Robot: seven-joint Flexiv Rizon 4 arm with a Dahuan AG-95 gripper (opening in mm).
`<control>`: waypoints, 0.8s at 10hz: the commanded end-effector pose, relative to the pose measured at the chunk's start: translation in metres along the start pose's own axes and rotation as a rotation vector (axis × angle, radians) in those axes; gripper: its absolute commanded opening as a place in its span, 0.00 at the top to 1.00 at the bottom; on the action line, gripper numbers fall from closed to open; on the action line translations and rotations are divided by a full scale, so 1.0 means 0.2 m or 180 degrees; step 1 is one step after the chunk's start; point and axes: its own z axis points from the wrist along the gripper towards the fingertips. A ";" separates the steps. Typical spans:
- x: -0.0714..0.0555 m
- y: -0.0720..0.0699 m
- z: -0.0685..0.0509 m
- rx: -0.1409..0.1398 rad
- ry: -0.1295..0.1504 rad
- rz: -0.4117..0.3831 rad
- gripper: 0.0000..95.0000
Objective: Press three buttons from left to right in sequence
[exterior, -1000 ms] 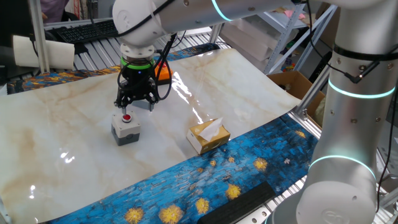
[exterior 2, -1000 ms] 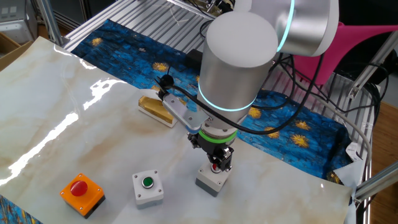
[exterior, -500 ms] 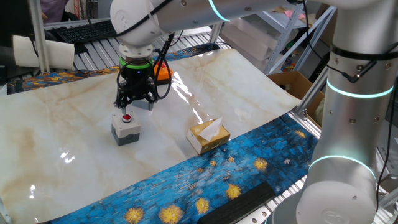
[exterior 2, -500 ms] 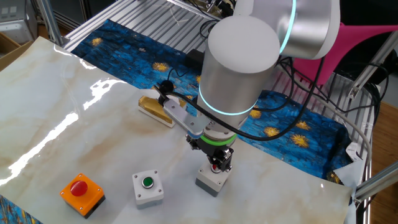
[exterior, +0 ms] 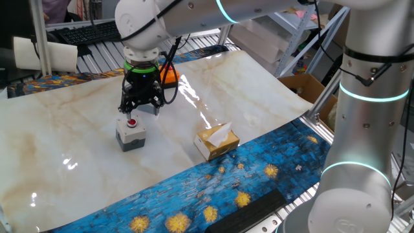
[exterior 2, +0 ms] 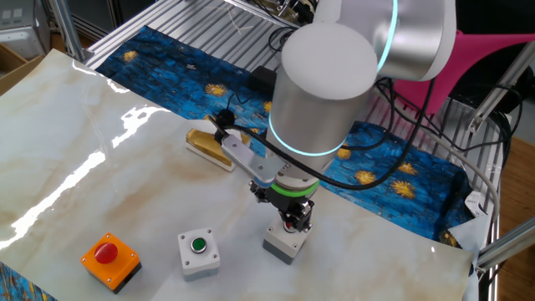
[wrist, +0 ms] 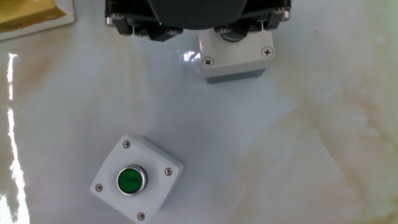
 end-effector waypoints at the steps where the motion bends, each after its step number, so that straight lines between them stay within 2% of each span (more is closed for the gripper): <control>1: -0.01 0.00 0.01 0.0014 -0.0008 -0.0001 0.20; 4: -0.01 0.00 0.01 0.0026 -0.0002 -0.0008 0.20; 5: -0.01 0.00 0.01 0.0078 -0.0011 -0.0065 0.20; 6: -0.02 0.00 0.01 0.0240 -0.0031 -0.0220 0.20; 7: -0.02 0.00 0.01 0.0277 -0.0035 -0.0251 0.20; 8: -0.02 -0.01 0.00 0.0221 -0.0034 -0.0215 0.20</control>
